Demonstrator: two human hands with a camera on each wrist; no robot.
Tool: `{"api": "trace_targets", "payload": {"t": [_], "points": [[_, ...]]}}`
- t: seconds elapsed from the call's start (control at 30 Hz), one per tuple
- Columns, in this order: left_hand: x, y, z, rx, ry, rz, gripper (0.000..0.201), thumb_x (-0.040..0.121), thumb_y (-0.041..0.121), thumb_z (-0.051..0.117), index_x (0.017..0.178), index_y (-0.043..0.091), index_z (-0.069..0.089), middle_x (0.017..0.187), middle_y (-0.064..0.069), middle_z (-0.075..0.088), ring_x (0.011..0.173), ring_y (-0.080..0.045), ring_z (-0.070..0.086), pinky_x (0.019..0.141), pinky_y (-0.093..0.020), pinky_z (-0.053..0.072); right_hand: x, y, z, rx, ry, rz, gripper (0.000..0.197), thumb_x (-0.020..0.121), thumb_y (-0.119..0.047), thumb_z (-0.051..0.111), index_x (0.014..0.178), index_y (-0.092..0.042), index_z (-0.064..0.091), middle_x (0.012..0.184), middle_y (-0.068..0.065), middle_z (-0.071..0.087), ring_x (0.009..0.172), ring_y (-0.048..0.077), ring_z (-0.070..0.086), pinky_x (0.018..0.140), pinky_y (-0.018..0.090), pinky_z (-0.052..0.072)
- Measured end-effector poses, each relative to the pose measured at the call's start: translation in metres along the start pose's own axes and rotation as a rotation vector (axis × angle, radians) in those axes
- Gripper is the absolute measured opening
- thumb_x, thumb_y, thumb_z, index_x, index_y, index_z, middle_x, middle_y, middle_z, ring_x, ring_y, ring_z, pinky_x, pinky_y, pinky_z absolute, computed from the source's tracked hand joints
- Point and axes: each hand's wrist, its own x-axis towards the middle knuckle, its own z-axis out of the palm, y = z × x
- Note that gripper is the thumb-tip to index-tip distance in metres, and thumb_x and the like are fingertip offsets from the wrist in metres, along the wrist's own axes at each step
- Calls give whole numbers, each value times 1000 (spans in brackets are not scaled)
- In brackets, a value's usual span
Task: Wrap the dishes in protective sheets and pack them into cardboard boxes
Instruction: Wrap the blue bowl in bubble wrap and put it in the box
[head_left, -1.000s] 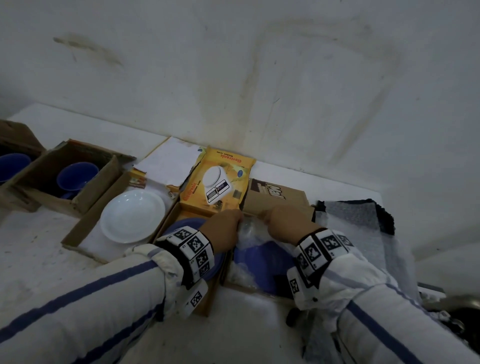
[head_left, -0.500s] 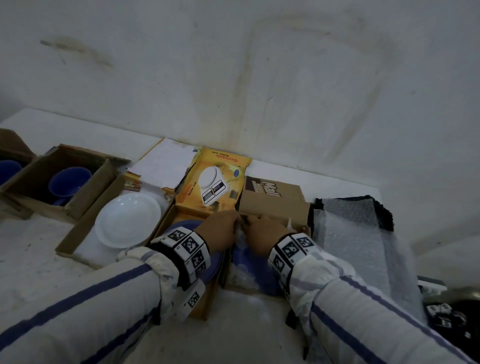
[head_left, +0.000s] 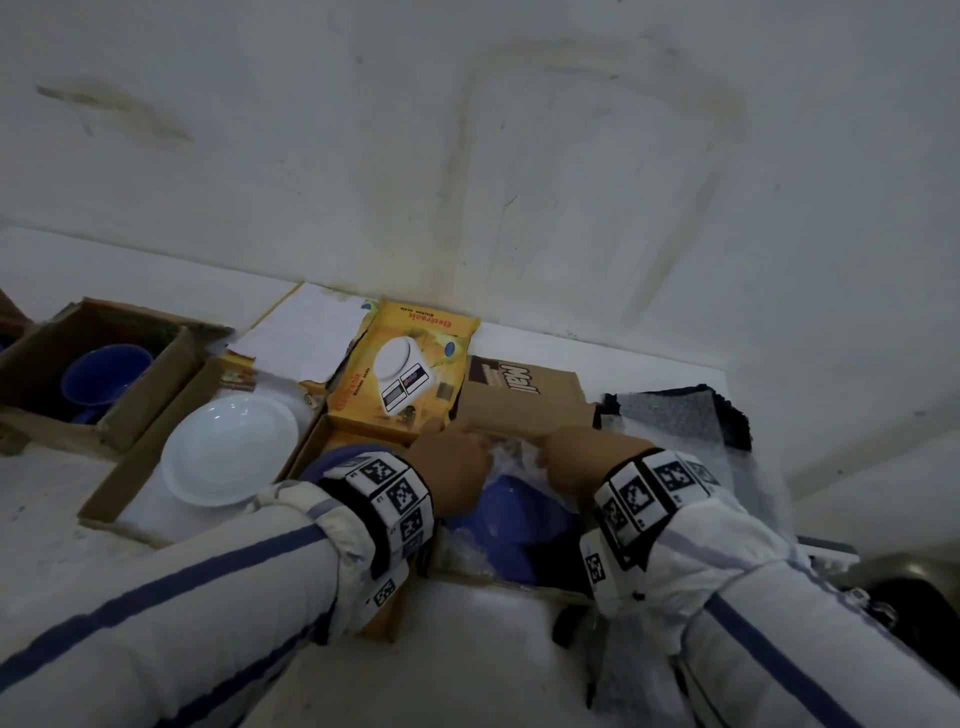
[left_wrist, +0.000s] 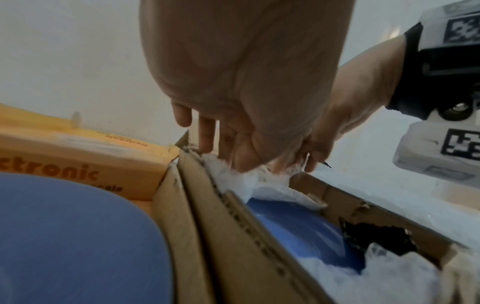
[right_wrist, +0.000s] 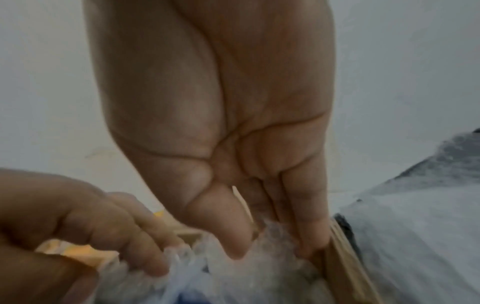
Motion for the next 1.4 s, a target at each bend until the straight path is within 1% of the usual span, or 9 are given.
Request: {"api": "trace_targets", "payload": {"t": [0.13,0.33,0.57,0.77,0.9,1.07,1.23,1.3,1.4], "points": [[4,7,4,79,-107,-22,36,88,22,48,123,20,56,136,1,46,129,-27,30,104,-52,21,7,2,19,-45,-93,8,30,89,-12,52,115,-1,62,121,16,60,114,32,57,95,38,46],[6,8,-4,64,-98,-17,28,86,20,54,114,18,57,122,-5,49,118,-25,44,104,-49,20,13,0,23,-24,11,15,26,92,-16,49,110,-3,63,118,16,62,109,30,59,89,36,47],[8,8,-10,124,-161,-3,32,92,18,49,124,15,51,126,-10,50,120,-27,47,114,-52,5,19,-10,26,17,-31,18,35,93,-19,48,124,-6,57,124,14,60,112,30,59,96,41,48],[4,9,-4,169,-153,27,36,92,15,48,128,10,47,130,-13,45,122,-31,43,113,-50,14,8,-1,27,111,-19,0,44,90,-20,53,132,-9,49,132,13,55,120,28,54,99,36,44],[2,16,-7,34,-92,-8,34,89,15,51,122,10,51,128,-14,44,119,-32,43,106,-44,28,-10,16,21,304,112,10,44,90,-12,51,134,-16,52,139,9,51,127,26,48,103,30,39],[11,56,-24,-293,102,123,30,85,11,50,113,12,62,120,-9,55,111,-30,52,87,-35,42,-49,66,27,807,403,252,36,89,2,46,116,-10,65,119,12,64,105,26,61,90,36,52],[23,114,-41,-824,-235,73,31,96,10,45,123,1,57,126,-17,59,114,-28,58,89,-29,47,-81,97,55,787,380,422,33,91,-1,44,117,-5,65,114,15,62,99,25,56,92,35,47],[26,129,-38,-876,-272,-45,27,94,9,46,115,-2,59,113,-21,66,91,-29,67,75,-32,53,-87,97,66,754,339,425,36,92,-2,46,123,-9,61,132,12,56,117,26,54,100,33,43],[30,138,-34,-1093,-328,-161,11,91,8,51,86,0,57,76,-16,63,59,-20,55,52,-25,46,-86,94,79,791,357,415,38,91,-4,48,126,-12,58,136,8,53,125,24,49,104,32,41]]}}
